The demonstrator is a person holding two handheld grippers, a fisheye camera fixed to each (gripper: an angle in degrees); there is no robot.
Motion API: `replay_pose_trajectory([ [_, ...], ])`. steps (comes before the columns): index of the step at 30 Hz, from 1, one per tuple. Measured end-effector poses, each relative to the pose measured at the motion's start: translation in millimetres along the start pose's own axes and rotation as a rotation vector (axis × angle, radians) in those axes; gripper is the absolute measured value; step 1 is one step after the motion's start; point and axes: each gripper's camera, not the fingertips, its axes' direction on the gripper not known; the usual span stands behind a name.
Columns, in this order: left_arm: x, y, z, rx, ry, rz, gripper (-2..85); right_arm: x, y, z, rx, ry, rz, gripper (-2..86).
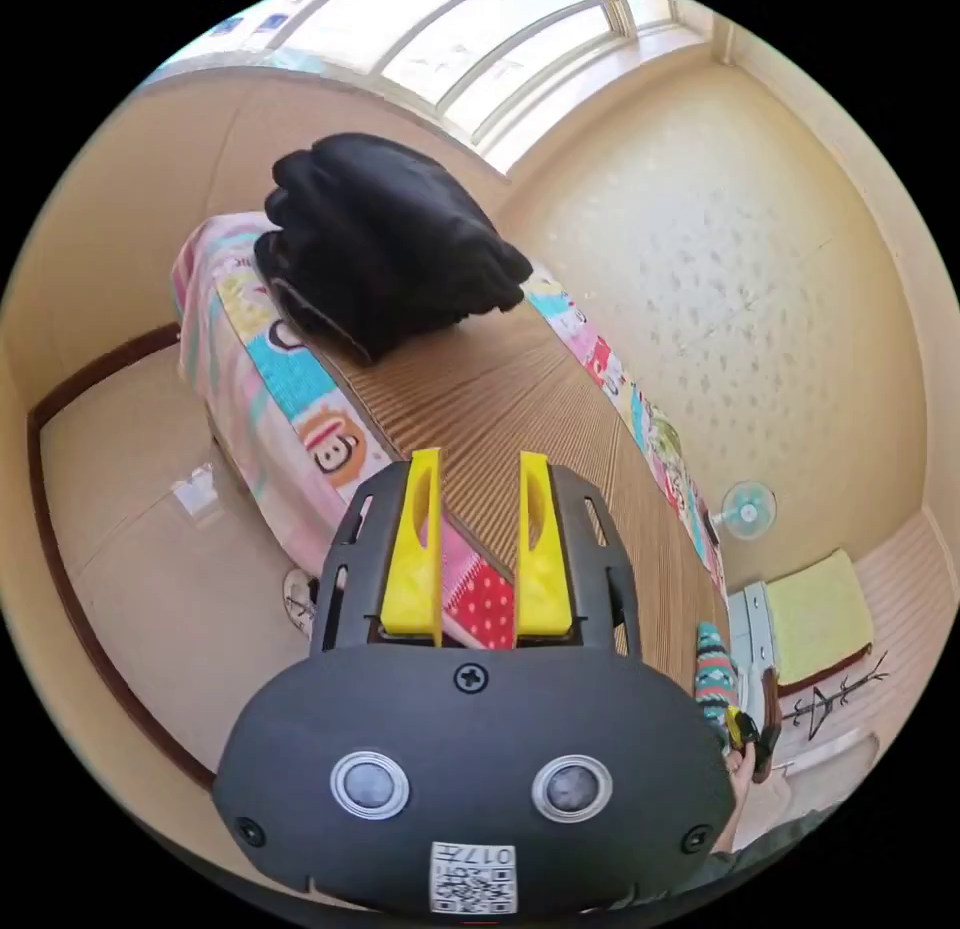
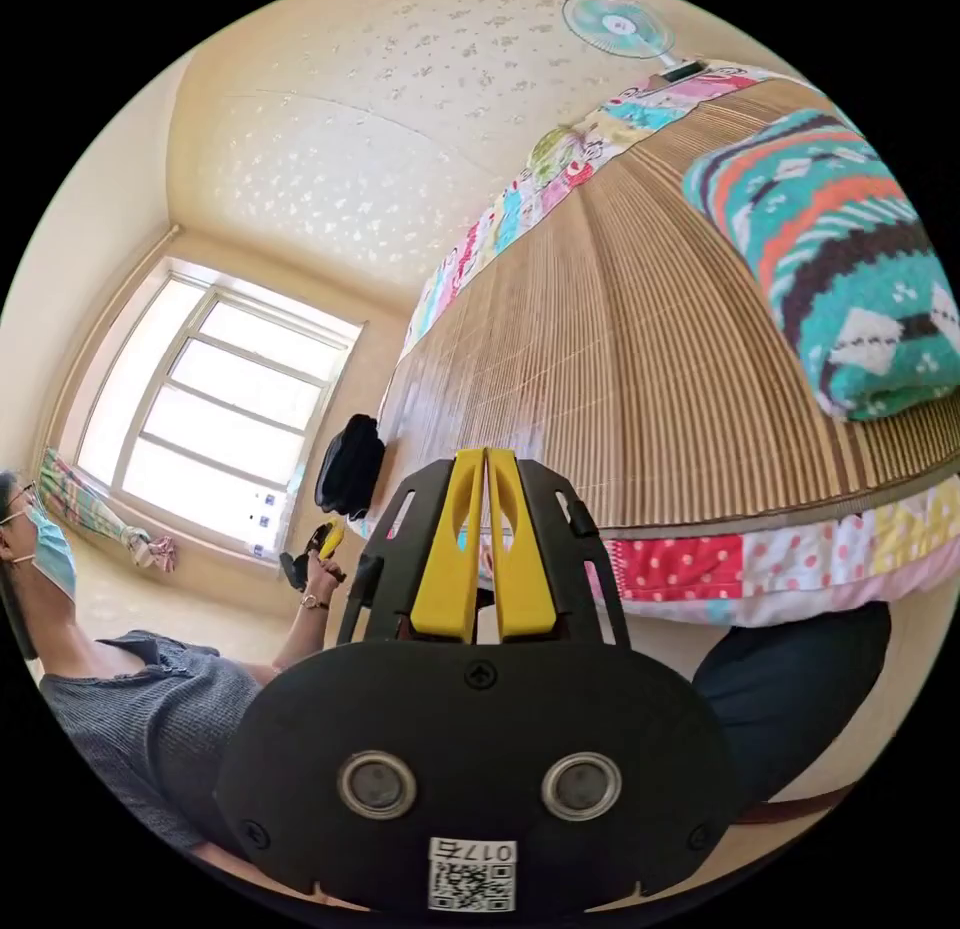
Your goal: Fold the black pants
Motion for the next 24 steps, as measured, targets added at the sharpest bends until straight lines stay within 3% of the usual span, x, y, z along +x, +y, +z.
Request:
replay_pose_trajectory([
  [2,5.1,-46.9,2.0,0.067,0.02,-0.015,11.5,-14.2,2.4,11.6,-0.042,0.004,-0.024,0.4],
  [6,19.5,-126.1,50.5,-0.035,-0.191,-0.087,15.4,-16.3,11.4,9.9,-0.086,-0.016,-0.003,0.4],
  [9,14.0,-142.5,86.1,-0.152,-0.19,-0.17,14.9,11.8,24.2,-15.2,-0.01,-0.163,0.09,0.4],
  [13,14.4,-128.7,91.6,-0.171,-0.092,-0.222,9.5,65.4,54.7,-55.7,0.15,-0.421,0.191,0.3],
  [16,67.8,-104.2,79.4,-0.18,0.127,-0.011,7.1,82.0,70.3,-74.6,0.134,-0.317,0.202,0.3],
  [19,135.1,-50.6,81.0,-0.327,0.258,0.205,6.5,93.8,81.0,-86.3,0.116,-0.251,0.216,0.3],
  [24,226.1,135.7,59.5,-0.594,0.562,0.531,6.4,109.9,93.2,-97.2,0.12,-0.279,0.205,0.3],
])
